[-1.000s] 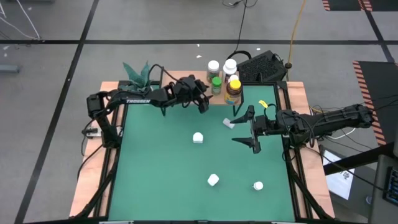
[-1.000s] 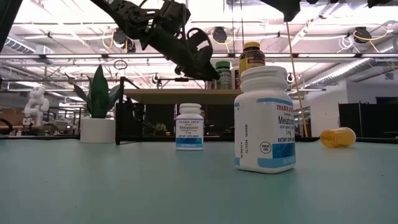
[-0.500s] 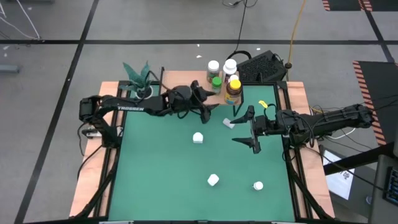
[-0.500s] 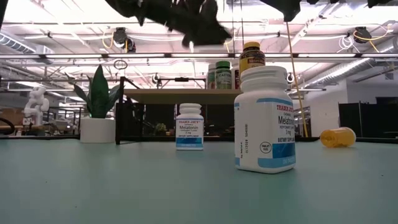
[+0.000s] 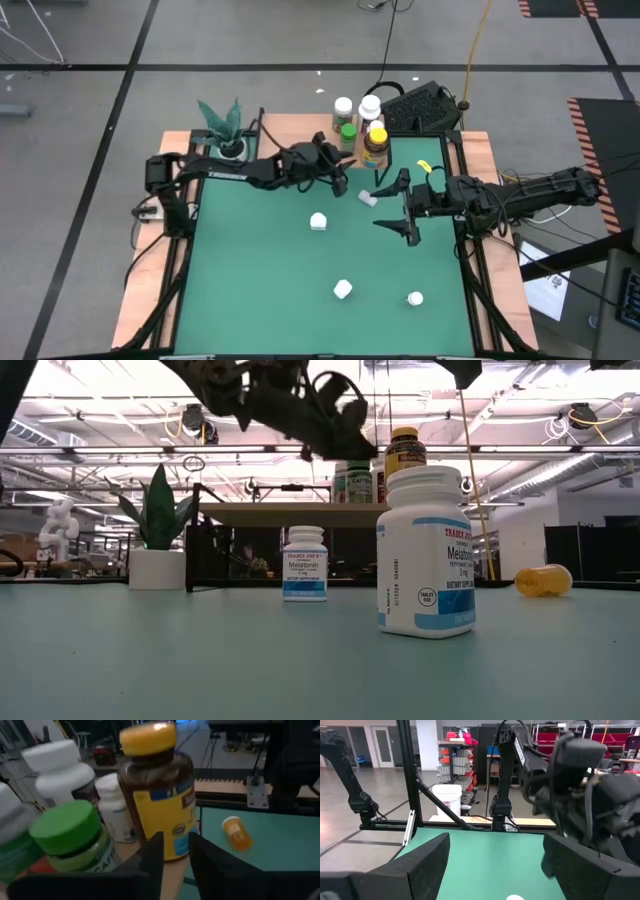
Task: Pick and place medicine bottles onto shelf by color
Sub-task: Put the green medicine bottle on the shelf
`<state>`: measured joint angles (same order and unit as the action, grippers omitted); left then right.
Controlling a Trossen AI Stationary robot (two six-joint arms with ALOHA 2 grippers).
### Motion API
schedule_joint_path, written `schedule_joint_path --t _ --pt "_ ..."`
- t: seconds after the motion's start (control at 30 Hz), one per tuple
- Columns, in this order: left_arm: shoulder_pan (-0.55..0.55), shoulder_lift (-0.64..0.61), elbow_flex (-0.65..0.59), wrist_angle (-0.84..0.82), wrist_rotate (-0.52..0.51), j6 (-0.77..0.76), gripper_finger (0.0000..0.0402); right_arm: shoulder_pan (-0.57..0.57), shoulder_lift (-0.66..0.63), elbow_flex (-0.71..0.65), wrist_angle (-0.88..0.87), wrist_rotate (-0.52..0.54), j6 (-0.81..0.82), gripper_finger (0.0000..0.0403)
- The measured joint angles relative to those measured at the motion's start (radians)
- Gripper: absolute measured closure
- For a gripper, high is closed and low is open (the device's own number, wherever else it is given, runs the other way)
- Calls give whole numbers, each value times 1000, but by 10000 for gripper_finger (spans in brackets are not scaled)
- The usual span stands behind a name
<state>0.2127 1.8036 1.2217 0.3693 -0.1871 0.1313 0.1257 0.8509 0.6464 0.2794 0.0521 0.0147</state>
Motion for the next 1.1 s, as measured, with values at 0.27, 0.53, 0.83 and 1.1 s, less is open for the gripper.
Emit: schedule_joint_path --t 0.27,0.53,0.83,1.1 --pt "34 36 0 16 0 -10 378 0 0 0 -13 0 -16 90" --pt "57 87 -1 48 5 -47 389 0 0 0 -8 0 -19 90" --pt "58 115 0 87 -8 -55 396 0 0 0 -11 3 -19 89" --pt "61 114 1 103 -102 -36 389 0 0 0 -12 3 -19 89"
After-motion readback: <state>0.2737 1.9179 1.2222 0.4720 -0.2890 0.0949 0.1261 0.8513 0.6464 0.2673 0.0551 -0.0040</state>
